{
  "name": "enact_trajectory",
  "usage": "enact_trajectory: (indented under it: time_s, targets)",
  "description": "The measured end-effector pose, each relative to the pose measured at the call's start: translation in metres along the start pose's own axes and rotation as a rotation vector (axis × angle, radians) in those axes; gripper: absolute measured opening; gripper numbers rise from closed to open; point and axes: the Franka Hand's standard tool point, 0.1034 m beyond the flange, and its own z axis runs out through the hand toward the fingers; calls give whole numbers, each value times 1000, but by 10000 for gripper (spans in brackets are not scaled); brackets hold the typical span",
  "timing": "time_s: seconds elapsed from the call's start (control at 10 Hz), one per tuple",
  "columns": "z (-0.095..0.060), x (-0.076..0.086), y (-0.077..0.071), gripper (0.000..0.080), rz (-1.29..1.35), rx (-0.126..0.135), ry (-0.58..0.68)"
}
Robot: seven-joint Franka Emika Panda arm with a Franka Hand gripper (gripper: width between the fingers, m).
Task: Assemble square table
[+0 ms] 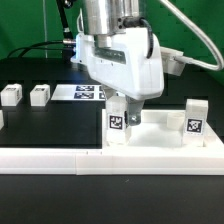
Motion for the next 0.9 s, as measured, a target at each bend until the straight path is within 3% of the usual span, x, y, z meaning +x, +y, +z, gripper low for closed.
enact_trajectory:
  time_s: [0.2, 0.3, 0.4, 0.6, 0.7, 0.8, 0.9]
  targets:
    - [1, -1, 0, 649, -152, 0, 1]
    - [5, -1, 4, 649, -362, 2, 12]
    - [4, -4, 1, 649, -612, -19, 34]
    - [5, -7, 1, 649, -684, -21, 38]
    - [5, -7, 1, 558, -684, -21, 38]
    - [5, -7, 1, 362, -681, -21, 38]
    - [7, -5, 4, 292, -588, -23, 35]
